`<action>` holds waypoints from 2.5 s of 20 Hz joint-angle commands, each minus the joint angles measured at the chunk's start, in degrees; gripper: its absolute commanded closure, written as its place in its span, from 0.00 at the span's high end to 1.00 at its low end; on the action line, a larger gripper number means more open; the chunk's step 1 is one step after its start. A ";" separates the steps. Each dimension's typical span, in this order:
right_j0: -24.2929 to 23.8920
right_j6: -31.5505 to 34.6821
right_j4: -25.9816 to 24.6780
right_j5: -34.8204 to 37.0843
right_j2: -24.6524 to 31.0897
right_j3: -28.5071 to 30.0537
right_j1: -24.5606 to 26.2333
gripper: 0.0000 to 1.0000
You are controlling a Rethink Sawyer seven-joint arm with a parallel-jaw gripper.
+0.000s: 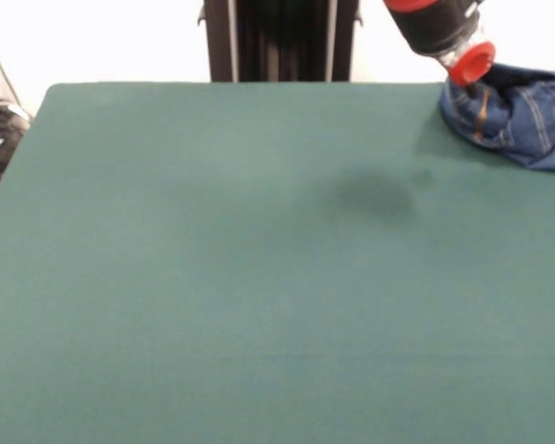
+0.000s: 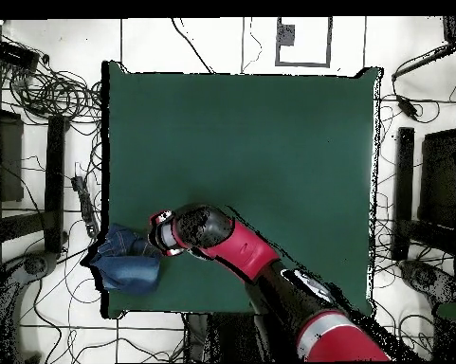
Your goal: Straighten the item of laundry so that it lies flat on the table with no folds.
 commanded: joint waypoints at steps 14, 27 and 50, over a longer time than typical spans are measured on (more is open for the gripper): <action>-0.50 9.71 8.78 -7.70 9.54 4.53 1.79 0.00; -2.43 10.31 12.88 -11.24 14.99 7.51 1.92 1.00; -5.89 8.33 4.45 -27.36 17.04 8.02 16.56 1.00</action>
